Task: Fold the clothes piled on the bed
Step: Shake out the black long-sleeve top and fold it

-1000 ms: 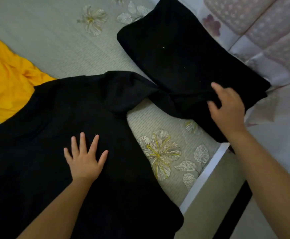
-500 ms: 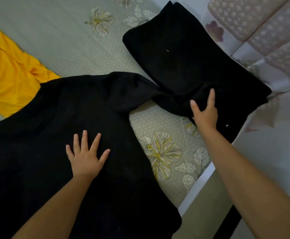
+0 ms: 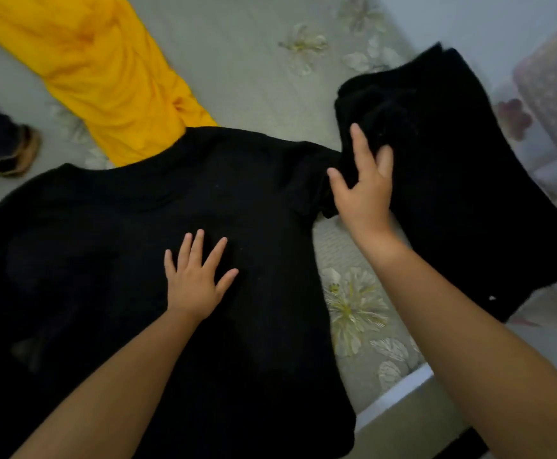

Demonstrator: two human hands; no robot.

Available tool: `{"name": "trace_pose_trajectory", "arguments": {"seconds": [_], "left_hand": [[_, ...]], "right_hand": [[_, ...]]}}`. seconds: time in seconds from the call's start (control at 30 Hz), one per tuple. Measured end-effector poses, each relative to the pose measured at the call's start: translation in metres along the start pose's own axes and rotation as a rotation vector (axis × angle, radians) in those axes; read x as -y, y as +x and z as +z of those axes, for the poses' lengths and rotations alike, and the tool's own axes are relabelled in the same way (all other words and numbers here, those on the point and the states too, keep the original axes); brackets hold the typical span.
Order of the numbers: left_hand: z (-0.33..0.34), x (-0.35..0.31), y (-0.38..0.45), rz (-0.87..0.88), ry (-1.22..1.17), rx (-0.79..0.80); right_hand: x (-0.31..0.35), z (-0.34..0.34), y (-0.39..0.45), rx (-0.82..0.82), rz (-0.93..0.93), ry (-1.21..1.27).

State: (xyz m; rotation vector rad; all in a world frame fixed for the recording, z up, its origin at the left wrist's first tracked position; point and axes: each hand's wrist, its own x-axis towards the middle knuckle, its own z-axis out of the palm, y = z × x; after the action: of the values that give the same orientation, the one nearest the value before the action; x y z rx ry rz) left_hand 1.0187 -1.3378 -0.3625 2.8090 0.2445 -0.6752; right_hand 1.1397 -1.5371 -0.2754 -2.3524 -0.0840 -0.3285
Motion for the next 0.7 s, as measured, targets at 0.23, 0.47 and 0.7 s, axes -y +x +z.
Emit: {"name": "trace_pose_trajectory", "arguments": {"seconds": [0.23,0.47,0.7], "left_hand": [[-0.022,0.124,-0.085,-0.292,-0.121,-0.246],[0.0,0.216,-0.169,-0.423,-0.162,-0.433],[0.001,0.196,-0.156,-0.25,-0.165,-0.583]], "right_hand": [[0.132,0.119,-0.048,0.386,-0.57,0.051],[0.14,0.187,-0.155,1.188,-0.936,-0.368],[0.065,0.144,-0.135,0.877,-0.727,-0.671]]}}
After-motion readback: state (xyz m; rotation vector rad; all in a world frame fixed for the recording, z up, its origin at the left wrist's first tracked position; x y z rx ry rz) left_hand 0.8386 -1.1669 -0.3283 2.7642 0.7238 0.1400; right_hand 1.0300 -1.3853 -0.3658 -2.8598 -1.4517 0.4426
